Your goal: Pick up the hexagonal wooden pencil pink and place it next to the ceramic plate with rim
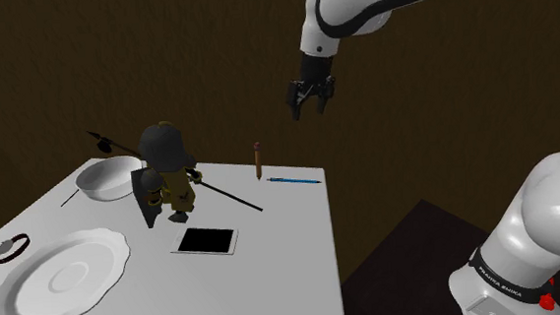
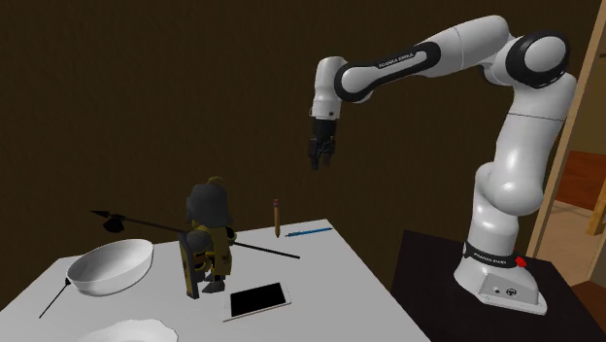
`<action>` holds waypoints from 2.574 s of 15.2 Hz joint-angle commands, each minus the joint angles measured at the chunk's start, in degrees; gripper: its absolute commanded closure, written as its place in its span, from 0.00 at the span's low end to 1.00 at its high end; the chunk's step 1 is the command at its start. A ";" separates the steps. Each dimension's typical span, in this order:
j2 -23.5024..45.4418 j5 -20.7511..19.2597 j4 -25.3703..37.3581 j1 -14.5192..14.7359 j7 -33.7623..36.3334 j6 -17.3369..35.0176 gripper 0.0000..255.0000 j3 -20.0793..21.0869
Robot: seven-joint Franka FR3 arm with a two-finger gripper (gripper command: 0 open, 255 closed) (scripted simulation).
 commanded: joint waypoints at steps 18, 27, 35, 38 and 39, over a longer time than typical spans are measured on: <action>32.29 -8.70 26.03 5.43 8.19 2.00 0.00 2.87; 32.93 -8.86 24.96 5.45 8.29 3.70 0.00 2.80; 32.95 -8.86 24.98 5.45 8.29 3.69 1.00 2.80; 32.93 -8.86 24.96 5.45 8.29 3.70 1.00 2.80; 32.67 -8.79 25.35 5.44 8.26 3.05 1.00 2.83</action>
